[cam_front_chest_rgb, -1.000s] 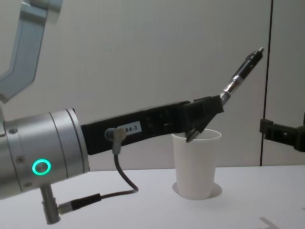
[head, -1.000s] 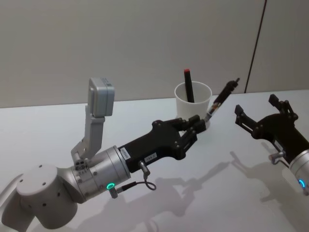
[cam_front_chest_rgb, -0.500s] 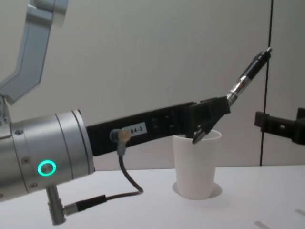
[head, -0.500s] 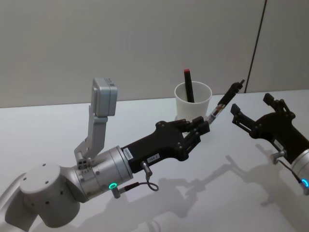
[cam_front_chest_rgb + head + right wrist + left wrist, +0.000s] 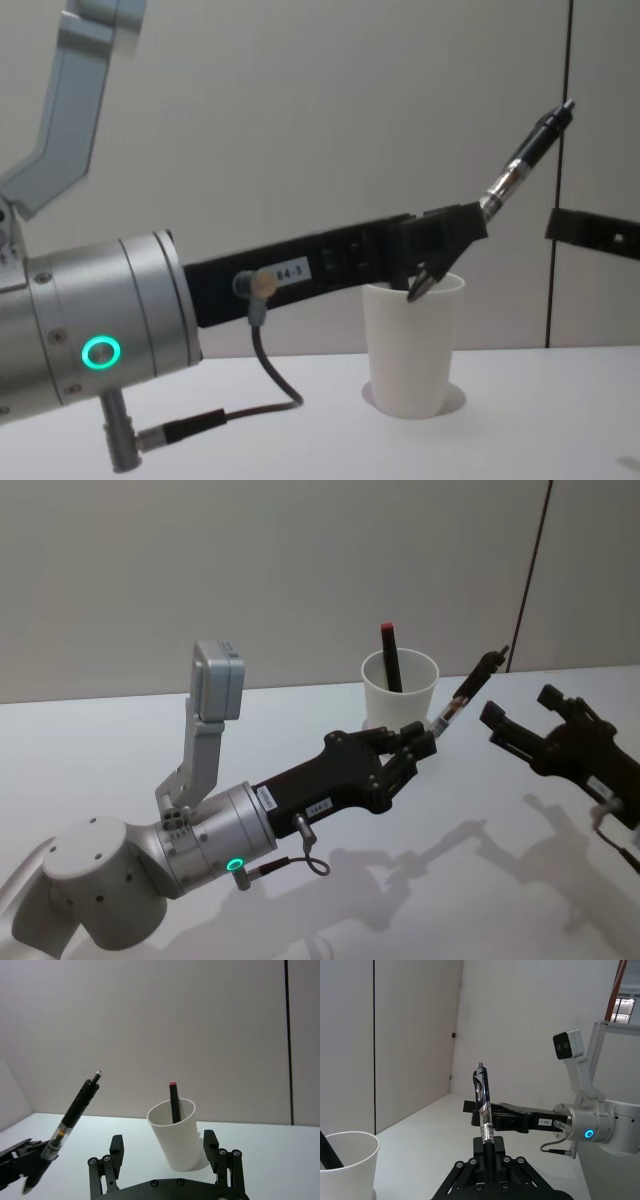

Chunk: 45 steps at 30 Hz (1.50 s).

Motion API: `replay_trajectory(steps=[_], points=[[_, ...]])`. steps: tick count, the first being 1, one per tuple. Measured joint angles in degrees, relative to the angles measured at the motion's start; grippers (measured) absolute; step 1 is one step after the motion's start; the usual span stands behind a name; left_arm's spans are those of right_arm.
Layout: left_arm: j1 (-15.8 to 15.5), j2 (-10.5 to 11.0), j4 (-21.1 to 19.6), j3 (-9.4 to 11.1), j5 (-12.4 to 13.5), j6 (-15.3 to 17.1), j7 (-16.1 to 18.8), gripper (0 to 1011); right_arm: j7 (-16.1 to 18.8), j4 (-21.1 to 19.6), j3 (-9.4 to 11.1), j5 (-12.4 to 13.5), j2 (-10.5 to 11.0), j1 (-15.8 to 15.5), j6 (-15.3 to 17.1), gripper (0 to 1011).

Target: Place the pen into the pen holder.

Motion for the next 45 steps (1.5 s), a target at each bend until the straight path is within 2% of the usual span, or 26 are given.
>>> replay_trajectory(steps=[2, 6, 8, 9, 11, 12, 14, 15, 17, 22, 24, 27, 28, 36, 45], points=[[0.0, 0.0, 0.0, 0.0, 0.0, 0.0, 0.0, 117, 0.7, -0.5, 0.5, 2.0, 0.7, -0.4, 0.9, 1002], [0.0, 0.0, 0.0, 0.0, 0.0, 0.0, -0.1, 116, 2.4, -1.6, 2.0, 7.8, 2.7, -1.7, 3.5, 1002], [0.0, 0.0, 0.0, 0.0, 0.0, 0.0, -0.1, 116, 3.2, -2.2, 3.0, 11.1, 4.1, -2.5, 4.9, 1001], [-0.1, 0.0, 0.1, 0.0, 0.0, 0.0, -0.1, 117, 3.9, -2.4, 3.6, 13.5, 4.9, -3.0, 6.0, 1001], [-0.1, -0.1, 0.1, 0.0, 0.0, 0.0, -0.1, 116, 4.5, -2.7, 4.1, 15.7, 5.6, -3.5, 6.9, 1002], [-0.1, -0.1, 0.1, 0.0, 0.0, 0.0, -0.1, 117, 5.1, -2.9, 4.8, 18.1, 6.5, -4.1, 7.8, 1002], [-0.1, -0.1, 0.1, 0.0, 0.0, 0.0, -0.1, 117, 5.8, -3.1, 5.6, 21.2, 7.5, -4.7, 9.1, 1001], [-0.1, -0.1, 0.1, 0.0, 0.0, 0.0, -0.1, 116, 5.8, -3.1, 5.6, 21.2, 7.5, -4.7, 9.1, 1001], [-0.1, -0.1, 0.1, 0.0, 0.0, 0.0, -0.1, 116, 6.4, -3.2, 6.1, 23.1, 8.2, -5.2, 9.8, 1002], [-0.1, -0.1, 0.1, 0.0, 0.0, 0.0, -0.1, 117, 8.3, -3.4, 7.4, 30.2, 9.8, -6.3, 12.4, 1002], [-0.1, -0.1, 0.1, 0.0, 0.0, 0.0, -0.2, 116, 9.1, -3.4, 7.9, 33.8, 10.5, -6.7, 13.6, 1002], [-0.1, -0.1, 0.1, 0.0, 0.0, 0.0, -0.2, 116, 9.4, -3.4, 8.1, 36.2, 10.8, -7.0, 14.3, 1002], [-0.1, -0.1, 0.1, 0.0, 0.0, 0.0, -0.2, 116, 9.6, -3.4, 8.2, 38.0, 11.0, -7.1, 14.7, 1001], [-0.1, -0.1, 0.1, 0.0, 0.0, 0.0, -0.2, 117, 9.2, -3.4, 7.9, 43.9, 10.8, -7.1, 15.3, 1002], [-0.1, -0.1, 0.1, 0.0, 0.0, 0.0, -0.2, 117, 7.0, -3.6, 6.5, 46.8, 9.5, -6.0, 14.2, 1002]])
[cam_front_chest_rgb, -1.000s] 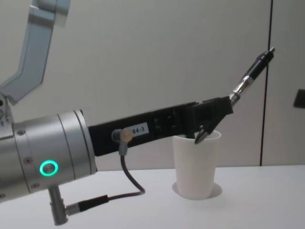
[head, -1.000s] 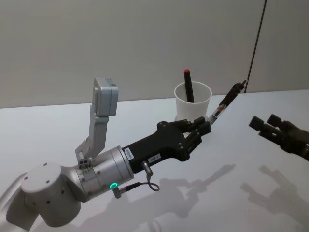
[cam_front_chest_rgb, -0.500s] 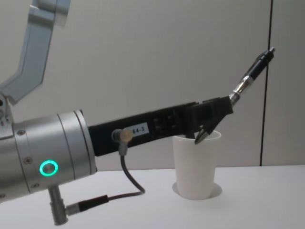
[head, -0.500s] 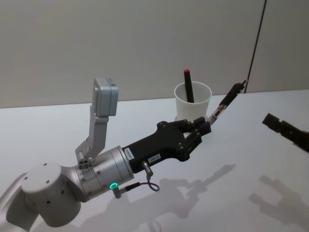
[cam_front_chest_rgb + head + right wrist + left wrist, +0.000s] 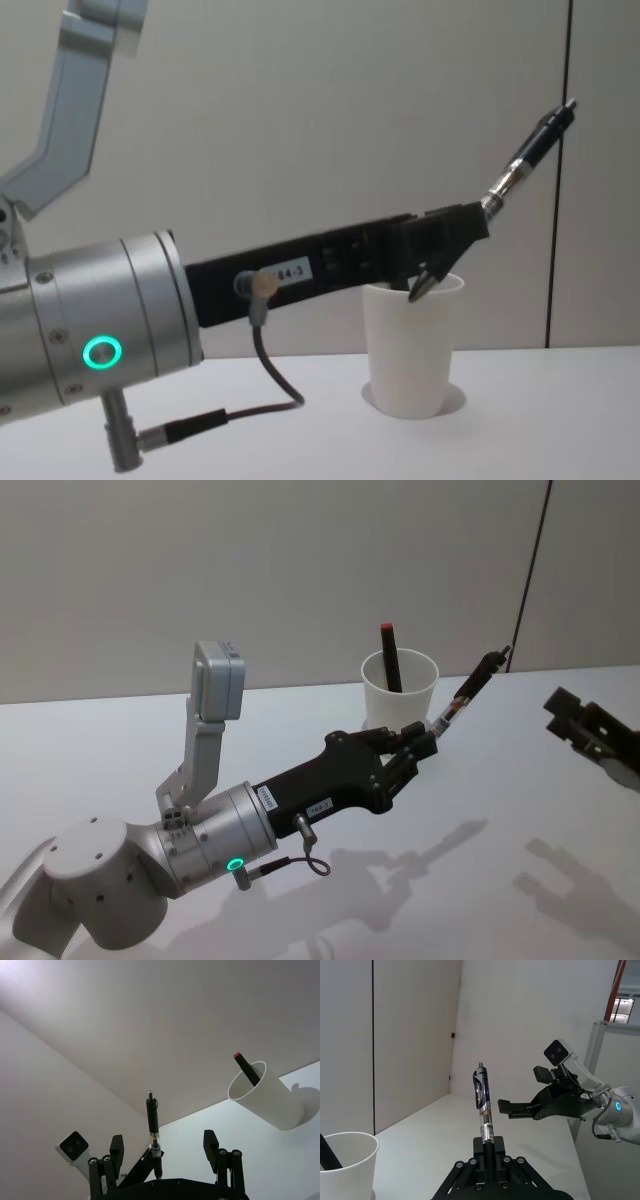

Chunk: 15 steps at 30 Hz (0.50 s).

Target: Place the pen into the pen holder.

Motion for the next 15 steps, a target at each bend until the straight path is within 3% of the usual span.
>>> replay_trajectory(steps=[15], points=[[0.0, 0.0, 0.0, 0.0, 0.0, 0.0, 0.0, 117, -1.4, -0.1, -2.9, 0.3, -2.3, 3.3, -0.9, 1002]])
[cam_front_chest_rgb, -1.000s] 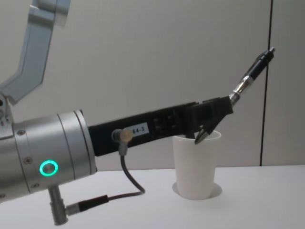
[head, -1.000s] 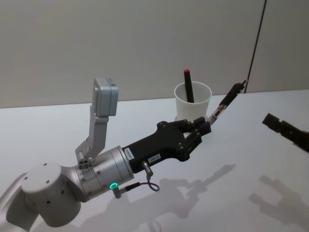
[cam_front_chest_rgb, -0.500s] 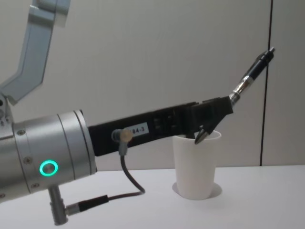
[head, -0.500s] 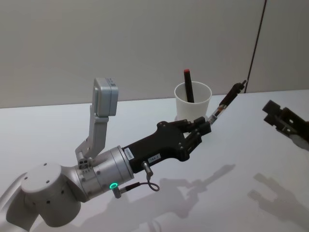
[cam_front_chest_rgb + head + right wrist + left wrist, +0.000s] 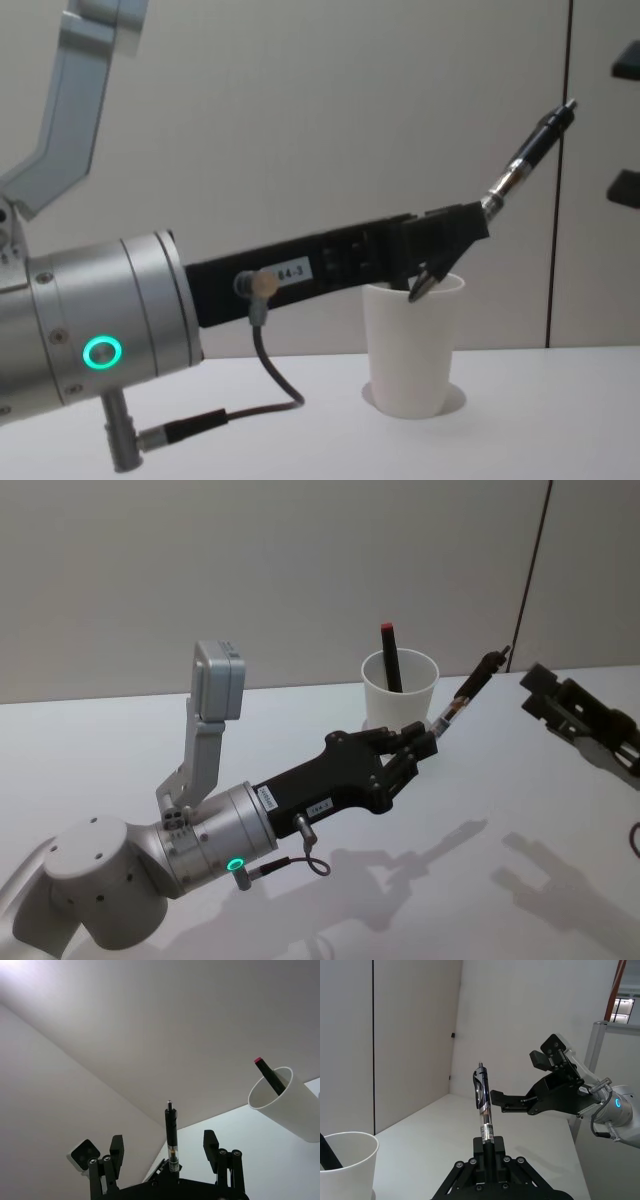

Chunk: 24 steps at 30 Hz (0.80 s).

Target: Place the pen into the pen holder.

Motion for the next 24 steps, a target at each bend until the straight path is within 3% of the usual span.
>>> replay_trajectory(steps=[24], points=[[0.0, 0.0, 0.0, 0.0, 0.0, 0.0, 0.0, 116, -4.6, 0.6, -4.6, -4.1, -3.9, 4.1, -3.7, 1002]])
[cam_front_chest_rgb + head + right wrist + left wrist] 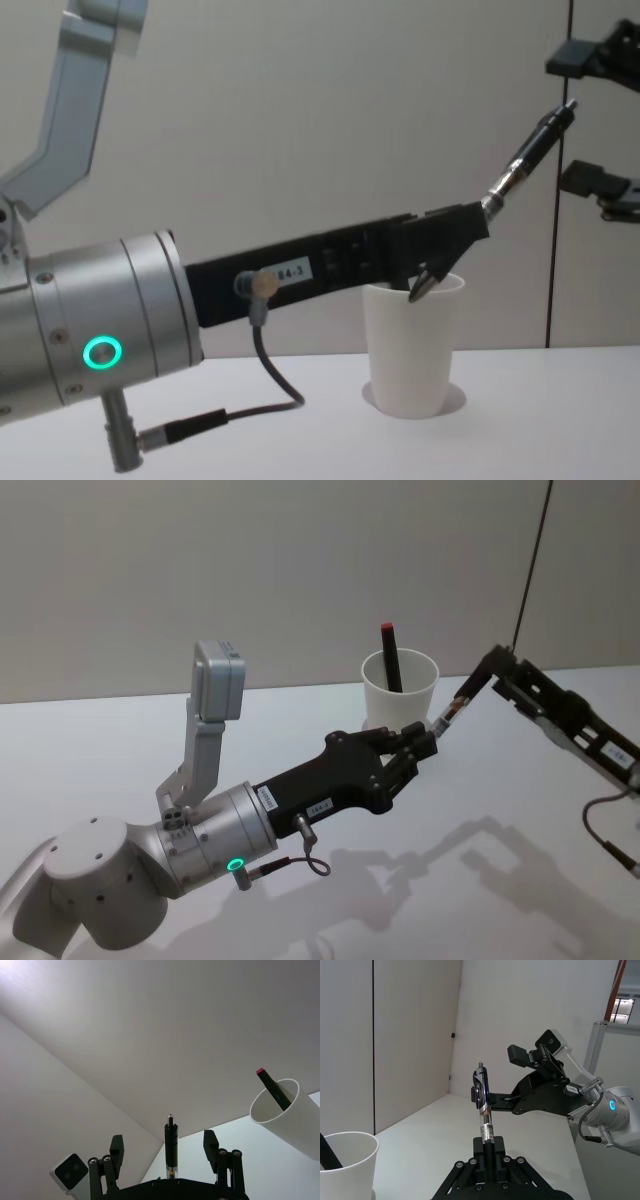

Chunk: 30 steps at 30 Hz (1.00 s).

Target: Place the pen into the pen holder.

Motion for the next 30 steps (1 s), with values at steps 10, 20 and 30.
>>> replay_trajectory(steps=[10, 20, 30], points=[[0.0, 0.0, 0.0, 0.0, 0.0, 0.0, 0.0, 116, -1.3, 0.3, -1.6, -1.9, -1.3, 1.4, -0.9, 1002], [0.0, 0.0, 0.0, 0.0, 0.0, 0.0, 0.0, 116, -1.9, 0.4, -2.4, -2.9, -1.9, 2.1, -1.3, 893], [0.0, 0.0, 0.0, 0.0, 0.0, 0.0, 0.0, 117, -2.2, 0.5, -2.7, -3.3, -2.1, 2.4, -1.4, 622]])
